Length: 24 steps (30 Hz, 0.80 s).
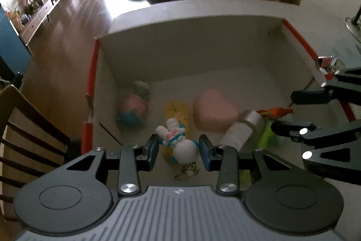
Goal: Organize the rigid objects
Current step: 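Carry the rabbit keychain and orange dragon into the cardboard box and release both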
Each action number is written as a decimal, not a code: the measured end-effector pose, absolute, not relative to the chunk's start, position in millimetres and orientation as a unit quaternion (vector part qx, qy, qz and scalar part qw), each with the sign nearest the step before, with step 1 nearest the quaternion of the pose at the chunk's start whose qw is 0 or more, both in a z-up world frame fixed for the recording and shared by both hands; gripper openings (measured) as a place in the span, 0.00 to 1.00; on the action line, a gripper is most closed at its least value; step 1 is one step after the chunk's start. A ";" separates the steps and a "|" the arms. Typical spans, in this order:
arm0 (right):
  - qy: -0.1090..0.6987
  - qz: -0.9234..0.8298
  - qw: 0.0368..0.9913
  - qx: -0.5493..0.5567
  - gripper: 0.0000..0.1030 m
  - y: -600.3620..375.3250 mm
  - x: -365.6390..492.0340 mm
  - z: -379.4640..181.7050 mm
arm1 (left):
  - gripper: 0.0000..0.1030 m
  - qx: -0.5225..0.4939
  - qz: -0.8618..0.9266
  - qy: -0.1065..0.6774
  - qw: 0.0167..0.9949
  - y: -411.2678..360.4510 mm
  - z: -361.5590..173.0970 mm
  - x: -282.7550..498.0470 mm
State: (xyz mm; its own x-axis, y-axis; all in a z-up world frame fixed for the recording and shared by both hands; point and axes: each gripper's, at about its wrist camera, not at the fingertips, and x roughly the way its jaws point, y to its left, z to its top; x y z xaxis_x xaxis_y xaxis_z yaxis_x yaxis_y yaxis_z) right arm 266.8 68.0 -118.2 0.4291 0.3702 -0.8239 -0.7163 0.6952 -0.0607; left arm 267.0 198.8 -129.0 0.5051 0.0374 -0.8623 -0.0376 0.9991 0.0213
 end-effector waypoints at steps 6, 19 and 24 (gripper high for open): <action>0.415 0.337 0.822 -0.197 0.48 61.0 259.1 -108.2 | 0.37 -0.008 0.022 0.517 0.856 197.3 -142.4 265.1; 0.396 0.341 0.834 -0.175 0.56 40.8 241.1 -85.5 | 0.45 -0.012 0.037 0.506 0.862 190.7 -135.7 254.8; 0.386 0.347 0.839 -0.162 0.59 29.4 231.8 -74.0 | 0.57 -0.014 0.037 0.486 0.873 186.0 -119.6 241.9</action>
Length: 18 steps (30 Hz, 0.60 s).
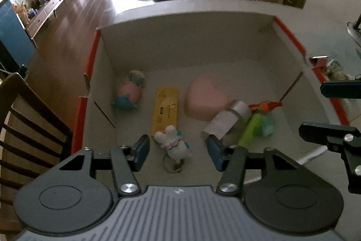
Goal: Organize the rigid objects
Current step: 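Carry the rabbit keychain and orange dragon into the cardboard box and release both, then withdraw both grippers from the box toward the marker and jar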
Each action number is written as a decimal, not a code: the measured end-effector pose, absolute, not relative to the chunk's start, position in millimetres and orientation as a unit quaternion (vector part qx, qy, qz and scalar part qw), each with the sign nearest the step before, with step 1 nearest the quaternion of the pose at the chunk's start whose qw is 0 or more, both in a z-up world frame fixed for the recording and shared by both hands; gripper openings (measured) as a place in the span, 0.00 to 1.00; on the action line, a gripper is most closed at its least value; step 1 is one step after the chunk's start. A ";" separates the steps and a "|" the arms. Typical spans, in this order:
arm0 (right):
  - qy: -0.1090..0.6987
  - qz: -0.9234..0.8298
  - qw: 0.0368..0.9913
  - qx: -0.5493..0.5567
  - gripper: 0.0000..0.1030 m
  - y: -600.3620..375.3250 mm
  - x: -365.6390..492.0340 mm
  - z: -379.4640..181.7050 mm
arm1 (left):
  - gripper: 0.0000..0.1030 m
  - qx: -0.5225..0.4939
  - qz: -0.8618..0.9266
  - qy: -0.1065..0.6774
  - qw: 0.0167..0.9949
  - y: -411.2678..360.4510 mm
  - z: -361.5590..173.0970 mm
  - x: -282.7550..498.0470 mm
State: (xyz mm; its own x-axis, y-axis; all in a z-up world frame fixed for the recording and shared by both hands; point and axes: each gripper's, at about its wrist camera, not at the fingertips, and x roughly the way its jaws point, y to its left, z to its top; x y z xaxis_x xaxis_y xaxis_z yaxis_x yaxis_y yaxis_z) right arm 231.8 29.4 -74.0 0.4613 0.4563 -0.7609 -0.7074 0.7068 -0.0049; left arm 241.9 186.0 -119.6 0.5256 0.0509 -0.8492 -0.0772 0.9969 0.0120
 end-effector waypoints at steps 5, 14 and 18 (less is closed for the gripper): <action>0.375 0.352 0.844 -0.152 0.61 17.1 221.9 -61.9 | 0.57 -0.014 0.038 0.465 0.884 177.8 -98.3 226.7; 0.365 0.357 0.852 -0.118 0.66 -15.4 209.2 -44.1 | 0.57 -0.024 0.021 0.431 0.902 151.7 -63.4 205.9; 0.362 0.357 0.856 -0.093 0.68 -35.9 206.3 -35.3 | 0.62 -0.029 0.010 0.416 0.909 137.2 -49.7 199.9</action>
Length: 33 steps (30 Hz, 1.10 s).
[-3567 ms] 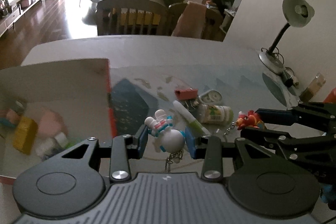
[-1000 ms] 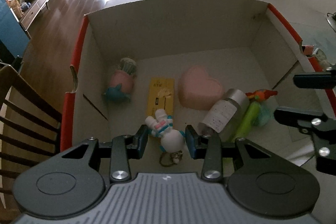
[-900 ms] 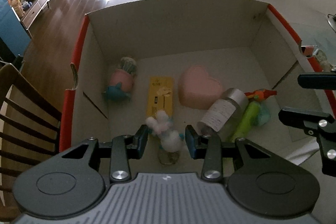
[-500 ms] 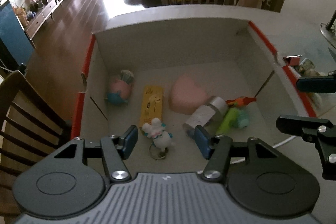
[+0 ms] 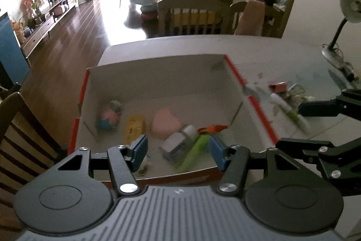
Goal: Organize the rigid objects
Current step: 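Withdraw both grippers from the box toward the marker and jar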
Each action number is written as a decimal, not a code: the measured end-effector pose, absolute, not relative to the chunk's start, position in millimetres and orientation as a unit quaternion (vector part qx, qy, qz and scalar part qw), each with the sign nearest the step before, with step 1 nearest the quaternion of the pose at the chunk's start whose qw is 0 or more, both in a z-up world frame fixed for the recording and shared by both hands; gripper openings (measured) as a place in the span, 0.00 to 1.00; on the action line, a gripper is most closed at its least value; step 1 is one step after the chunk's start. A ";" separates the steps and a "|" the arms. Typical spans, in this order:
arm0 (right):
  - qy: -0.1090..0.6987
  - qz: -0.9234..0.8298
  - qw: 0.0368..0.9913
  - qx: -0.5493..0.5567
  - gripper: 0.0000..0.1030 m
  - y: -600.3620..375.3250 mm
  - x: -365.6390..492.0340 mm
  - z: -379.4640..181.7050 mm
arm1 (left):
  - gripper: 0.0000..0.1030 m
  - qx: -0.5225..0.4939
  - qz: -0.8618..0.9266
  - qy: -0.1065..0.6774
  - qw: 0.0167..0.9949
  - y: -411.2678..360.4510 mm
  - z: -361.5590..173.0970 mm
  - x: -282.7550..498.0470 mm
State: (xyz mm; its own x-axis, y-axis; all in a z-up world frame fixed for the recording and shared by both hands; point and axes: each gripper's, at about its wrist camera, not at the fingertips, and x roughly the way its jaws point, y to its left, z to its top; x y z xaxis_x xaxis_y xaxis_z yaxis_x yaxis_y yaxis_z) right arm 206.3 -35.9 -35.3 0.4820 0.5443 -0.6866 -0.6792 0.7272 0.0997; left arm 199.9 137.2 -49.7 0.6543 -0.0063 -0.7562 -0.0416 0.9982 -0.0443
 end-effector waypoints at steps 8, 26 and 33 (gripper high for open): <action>0.357 0.348 0.865 -0.062 0.80 -78.6 200.3 -27.3 | 0.67 -0.037 -0.011 0.401 0.915 103.2 -36.2 196.0; 0.367 0.266 0.891 -0.036 0.91 -190.6 223.7 -43.1 | 0.81 -0.057 -0.055 0.392 0.916 13.5 -45.9 218.8; 0.373 0.241 0.895 -0.032 0.92 -224.5 247.1 -52.6 | 0.92 -0.053 -0.058 0.385 0.919 -23.2 -52.2 235.1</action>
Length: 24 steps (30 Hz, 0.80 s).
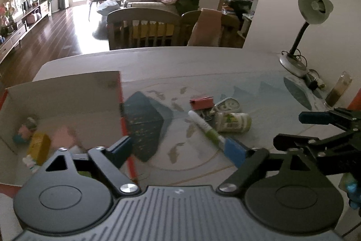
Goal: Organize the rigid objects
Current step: 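Withdraw both grippers from the box toward the marker and jar, then grasp the white-green marker with the left gripper while the right closes on the green-capped jar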
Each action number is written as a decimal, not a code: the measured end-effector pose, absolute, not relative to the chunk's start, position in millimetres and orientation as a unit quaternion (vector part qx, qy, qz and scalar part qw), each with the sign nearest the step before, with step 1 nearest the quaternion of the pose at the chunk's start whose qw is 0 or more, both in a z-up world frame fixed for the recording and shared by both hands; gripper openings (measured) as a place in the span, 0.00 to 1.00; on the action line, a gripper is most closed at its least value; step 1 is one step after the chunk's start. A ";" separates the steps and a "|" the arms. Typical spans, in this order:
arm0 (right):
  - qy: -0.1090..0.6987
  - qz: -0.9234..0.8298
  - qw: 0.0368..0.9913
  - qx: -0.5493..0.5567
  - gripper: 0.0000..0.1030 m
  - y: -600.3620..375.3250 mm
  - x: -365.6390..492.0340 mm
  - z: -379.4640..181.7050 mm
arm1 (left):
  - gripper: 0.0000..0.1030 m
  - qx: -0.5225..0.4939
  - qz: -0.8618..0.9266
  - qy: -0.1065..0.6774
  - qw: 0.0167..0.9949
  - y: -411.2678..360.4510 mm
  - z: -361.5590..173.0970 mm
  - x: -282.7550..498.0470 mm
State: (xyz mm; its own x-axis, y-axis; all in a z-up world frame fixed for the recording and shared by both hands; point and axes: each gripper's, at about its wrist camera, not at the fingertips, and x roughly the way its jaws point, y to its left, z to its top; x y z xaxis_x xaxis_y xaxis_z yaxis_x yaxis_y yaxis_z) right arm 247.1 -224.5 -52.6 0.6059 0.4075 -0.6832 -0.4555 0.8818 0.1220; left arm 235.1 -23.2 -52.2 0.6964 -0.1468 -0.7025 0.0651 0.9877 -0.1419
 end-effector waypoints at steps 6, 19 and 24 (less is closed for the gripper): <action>0.400 0.206 0.893 -0.013 0.92 -241.8 280.1 -67.1 | 1.00 -0.046 -0.049 0.376 0.924 -56.6 -63.2 250.9; 0.451 0.192 0.871 -0.005 0.91 -234.1 344.4 -109.7 | 1.00 -0.056 -0.042 0.399 0.914 -104.3 -113.0 287.6; 0.469 0.192 0.862 -0.009 0.90 -226.3 363.5 -124.2 | 1.00 -0.043 -0.025 0.398 0.916 -116.2 -129.0 299.5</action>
